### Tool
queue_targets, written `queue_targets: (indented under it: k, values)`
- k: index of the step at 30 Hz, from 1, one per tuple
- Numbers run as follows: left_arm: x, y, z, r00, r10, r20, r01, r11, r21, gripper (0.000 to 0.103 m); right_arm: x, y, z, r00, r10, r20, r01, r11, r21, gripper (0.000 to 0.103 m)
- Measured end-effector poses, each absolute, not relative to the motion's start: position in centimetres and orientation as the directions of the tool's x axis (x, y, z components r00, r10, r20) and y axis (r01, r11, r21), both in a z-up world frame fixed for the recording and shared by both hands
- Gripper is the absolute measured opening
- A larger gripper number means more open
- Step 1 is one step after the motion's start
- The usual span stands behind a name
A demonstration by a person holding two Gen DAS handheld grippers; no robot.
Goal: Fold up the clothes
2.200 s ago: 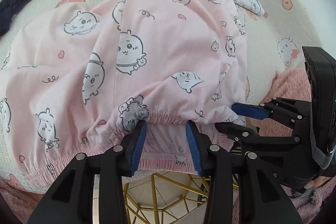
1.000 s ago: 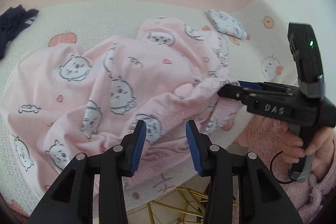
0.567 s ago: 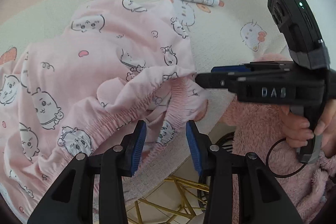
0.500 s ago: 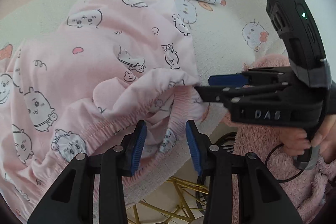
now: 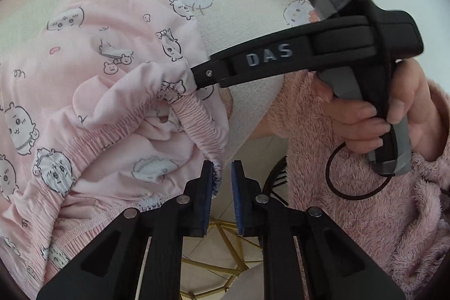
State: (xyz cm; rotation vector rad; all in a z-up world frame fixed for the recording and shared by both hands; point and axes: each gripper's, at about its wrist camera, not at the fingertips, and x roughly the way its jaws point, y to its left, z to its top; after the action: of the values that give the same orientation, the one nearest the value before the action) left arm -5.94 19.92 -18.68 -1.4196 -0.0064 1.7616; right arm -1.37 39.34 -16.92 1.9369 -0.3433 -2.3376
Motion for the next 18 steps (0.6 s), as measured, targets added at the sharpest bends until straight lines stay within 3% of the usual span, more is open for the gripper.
queue_targets:
  k: [4,7,12,18]
  values:
    - [-6.0,17.7,-17.8,-0.017,0.543,-0.84,-0.561,-0.7,-0.441,0.015,0.7,37.2,-14.9,-0.205,-0.292,-0.934,0.037,-0.956,0.291,0.05]
    - [-6.4,14.8,-17.2,-0.089,0.461,-0.883,-0.474,-0.799,-0.369,0.015,1.6,34.9,-14.9,-0.181,-0.246,-0.952,0.084,-0.969,0.234,0.05]
    - [-8.2,14.7,-18.2,-0.082,0.461,-0.884,-0.439,-0.812,-0.383,0.015,2.2,32.4,-14.1,-0.195,-0.198,-0.961,0.131,-0.976,0.174,0.05]
    - [-11.1,19.4,-18.3,-0.084,0.478,-0.874,-0.526,-0.766,-0.369,0.015,2.5,34.0,-12.2,-0.282,0.03,-0.959,0.017,-0.999,-0.036,0.049]
